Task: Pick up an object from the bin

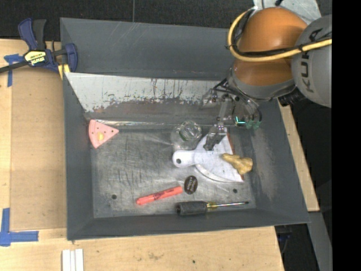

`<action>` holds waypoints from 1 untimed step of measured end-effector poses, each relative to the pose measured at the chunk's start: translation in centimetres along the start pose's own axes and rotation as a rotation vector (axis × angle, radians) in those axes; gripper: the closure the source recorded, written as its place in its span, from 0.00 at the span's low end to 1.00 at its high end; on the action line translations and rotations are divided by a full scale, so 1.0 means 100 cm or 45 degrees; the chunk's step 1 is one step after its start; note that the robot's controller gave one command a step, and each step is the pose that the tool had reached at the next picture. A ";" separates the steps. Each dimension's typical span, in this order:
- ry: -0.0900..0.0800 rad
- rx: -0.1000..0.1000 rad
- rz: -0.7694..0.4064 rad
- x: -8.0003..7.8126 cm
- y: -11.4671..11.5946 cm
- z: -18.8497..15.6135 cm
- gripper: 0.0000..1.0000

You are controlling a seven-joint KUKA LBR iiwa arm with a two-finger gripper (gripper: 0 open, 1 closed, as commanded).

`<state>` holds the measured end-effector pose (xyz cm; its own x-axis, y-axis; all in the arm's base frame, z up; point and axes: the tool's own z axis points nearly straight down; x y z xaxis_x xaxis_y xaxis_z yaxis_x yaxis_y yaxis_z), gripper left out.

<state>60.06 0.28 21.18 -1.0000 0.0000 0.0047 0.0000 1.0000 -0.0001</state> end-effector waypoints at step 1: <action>-0.011 0.000 0.000 -0.001 0.000 -0.005 0.00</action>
Offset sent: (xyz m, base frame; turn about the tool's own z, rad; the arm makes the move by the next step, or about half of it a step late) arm -0.0429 -0.0084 -0.1418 -0.0243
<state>60.20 0.28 21.69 -1.0000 0.0000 -0.0041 0.0000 1.0000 -0.0001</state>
